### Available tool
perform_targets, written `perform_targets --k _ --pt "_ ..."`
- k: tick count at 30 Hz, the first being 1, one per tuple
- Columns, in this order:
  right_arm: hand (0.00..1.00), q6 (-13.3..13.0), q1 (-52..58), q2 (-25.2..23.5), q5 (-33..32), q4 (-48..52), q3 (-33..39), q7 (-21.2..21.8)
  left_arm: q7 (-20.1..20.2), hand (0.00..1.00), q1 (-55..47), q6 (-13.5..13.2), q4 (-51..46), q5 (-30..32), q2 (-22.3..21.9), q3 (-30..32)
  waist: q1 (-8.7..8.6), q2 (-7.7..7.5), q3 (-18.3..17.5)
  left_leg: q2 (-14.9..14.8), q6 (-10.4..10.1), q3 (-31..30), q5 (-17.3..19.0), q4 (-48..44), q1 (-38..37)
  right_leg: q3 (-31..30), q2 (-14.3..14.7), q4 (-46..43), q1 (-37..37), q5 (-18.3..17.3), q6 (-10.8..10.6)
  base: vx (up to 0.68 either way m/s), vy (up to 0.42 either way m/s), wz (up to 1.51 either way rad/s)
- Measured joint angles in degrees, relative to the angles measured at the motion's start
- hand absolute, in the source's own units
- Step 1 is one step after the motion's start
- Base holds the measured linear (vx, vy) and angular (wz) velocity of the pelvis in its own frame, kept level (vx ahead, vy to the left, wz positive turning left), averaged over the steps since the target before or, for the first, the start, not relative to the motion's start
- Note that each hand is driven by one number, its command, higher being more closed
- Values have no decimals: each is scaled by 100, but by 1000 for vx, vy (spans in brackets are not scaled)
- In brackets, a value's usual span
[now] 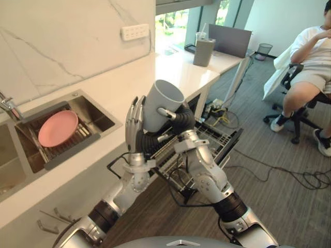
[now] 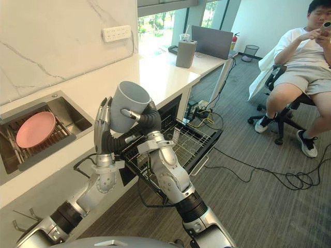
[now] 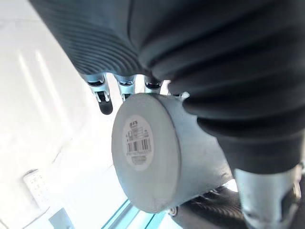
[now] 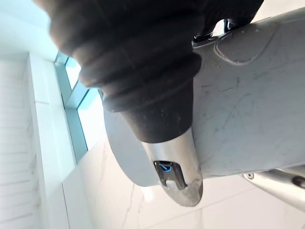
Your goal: Walk over to the sink, pick up the cup, carry it to the dishwasher, place the cup inside the dishwasher, then close the dishwasher door
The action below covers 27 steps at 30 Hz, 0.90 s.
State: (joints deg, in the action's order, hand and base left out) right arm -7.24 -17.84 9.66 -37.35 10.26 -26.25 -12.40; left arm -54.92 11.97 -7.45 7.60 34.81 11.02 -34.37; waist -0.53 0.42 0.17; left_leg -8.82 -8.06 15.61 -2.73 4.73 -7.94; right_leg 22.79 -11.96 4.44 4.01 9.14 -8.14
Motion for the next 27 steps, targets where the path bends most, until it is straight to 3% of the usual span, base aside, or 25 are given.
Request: perform_targets --k 6,9,13,19,21,23,24,26,27 --pt "100 -10 -246 -110 961 0 189 -412 -217 0 -179 60 273 -84 -11 -65 -21 7 3 2 5 0 -11 3 -15 -10 2 -2 1 3 4 0 0 0" --pt "100 -357 -385 -446 1310 10 768 -708 -238 0 -445 94 571 -85 -156 -89 -46 10 5 5 11 0 -25 1 -50 -10 3 -2 1 6 7 0 0 0" --pt "100 -707 -118 -443 1308 14 1698 -1054 -358 0 -557 115 534 -90 -464 549 -19 24 14 7 13 -7 -28 9 -78 -1 3 -9 33 -12 7 0 0 0" --pt "100 -883 741 -340 1290 12 2489 -1187 -290 0 -609 12 461 -240 -560 1052 -102 107 82 0 15 -20 -17 16 -78 -3 3 -26 78 -124 -19 0 4 2" --pt "100 -883 852 -237 1289 10 2499 -1126 126 0 -681 -199 452 -619 -623 1081 -101 107 86 -9 10 -25 -14 16 -75 -2 13 -19 79 -125 -20 0 0 0" --pt "100 -861 881 -222 1289 -56 2627 -888 1008 0 -918 -438 428 -1375 -744 971 -94 85 100 -12 10 -65 -14 15 -48 24 16 -20 78 -131 -33 20 7 7" --pt "100 -837 882 -222 1289 -90 2658 -821 1290 0 -1006 -455 429 -1575 -767 905 -92 78 103 -12 10 -89 -14 15 -33 42 16 -22 78 -135 -40 21 6 16" --pt "100 -631 881 -186 1264 -537 2809 -509 2350 0 -1458 -410 446 -2288 -767 569 -63 24 124 -21 9 -173 -15 15 12 127 15 -46 84 -159 -73 23 4 18" --pt "100 -558 882 -166 1219 -715 2859 -417 2602 0 -1574 -347 468 -2501 -766 468 -42 8 132 -29 9 -202 -15 15 30 140 15 -47 87 -167 -77 24 1 25"
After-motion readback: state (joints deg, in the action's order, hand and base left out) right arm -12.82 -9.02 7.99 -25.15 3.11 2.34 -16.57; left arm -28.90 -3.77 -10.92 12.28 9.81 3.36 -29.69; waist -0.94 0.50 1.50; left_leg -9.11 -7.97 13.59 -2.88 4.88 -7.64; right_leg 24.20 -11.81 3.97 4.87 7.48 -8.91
